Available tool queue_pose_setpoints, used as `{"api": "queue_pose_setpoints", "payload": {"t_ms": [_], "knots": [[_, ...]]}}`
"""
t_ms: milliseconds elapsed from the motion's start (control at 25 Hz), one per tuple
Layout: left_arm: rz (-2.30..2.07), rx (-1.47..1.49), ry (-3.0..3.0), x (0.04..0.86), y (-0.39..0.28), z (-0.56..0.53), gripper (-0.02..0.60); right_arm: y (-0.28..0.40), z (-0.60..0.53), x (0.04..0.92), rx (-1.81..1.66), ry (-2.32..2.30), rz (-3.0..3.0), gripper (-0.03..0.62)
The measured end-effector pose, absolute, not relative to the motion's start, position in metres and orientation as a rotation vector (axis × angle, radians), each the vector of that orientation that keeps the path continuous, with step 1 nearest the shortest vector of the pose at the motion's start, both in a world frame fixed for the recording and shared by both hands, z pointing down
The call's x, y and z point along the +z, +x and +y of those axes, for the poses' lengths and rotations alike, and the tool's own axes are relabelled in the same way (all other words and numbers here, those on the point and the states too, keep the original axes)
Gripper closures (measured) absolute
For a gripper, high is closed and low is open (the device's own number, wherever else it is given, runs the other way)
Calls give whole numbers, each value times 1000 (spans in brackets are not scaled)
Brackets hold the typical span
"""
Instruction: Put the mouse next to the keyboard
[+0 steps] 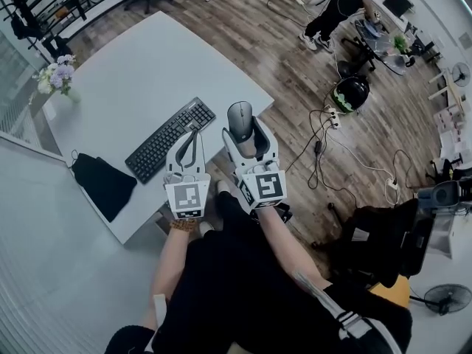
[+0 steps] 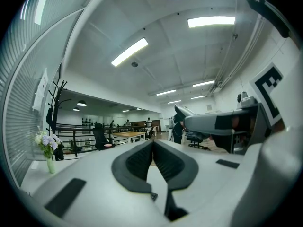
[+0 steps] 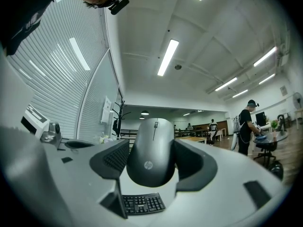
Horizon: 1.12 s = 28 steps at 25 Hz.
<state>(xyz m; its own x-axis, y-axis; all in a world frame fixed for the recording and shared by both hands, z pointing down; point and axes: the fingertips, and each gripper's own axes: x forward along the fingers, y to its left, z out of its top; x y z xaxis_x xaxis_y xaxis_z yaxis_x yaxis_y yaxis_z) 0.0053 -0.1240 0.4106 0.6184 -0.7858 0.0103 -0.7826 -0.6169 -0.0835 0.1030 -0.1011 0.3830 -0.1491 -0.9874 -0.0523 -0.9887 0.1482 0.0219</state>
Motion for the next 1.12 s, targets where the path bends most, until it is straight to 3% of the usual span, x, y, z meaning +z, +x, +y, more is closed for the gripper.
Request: {"api": "queue_pose_setpoints", "payload": {"t_ms": [1120], "knots": [[1420,-61,-2732,412,27,-179,571,139,-168,396,46,-1986,2400,295]]}}
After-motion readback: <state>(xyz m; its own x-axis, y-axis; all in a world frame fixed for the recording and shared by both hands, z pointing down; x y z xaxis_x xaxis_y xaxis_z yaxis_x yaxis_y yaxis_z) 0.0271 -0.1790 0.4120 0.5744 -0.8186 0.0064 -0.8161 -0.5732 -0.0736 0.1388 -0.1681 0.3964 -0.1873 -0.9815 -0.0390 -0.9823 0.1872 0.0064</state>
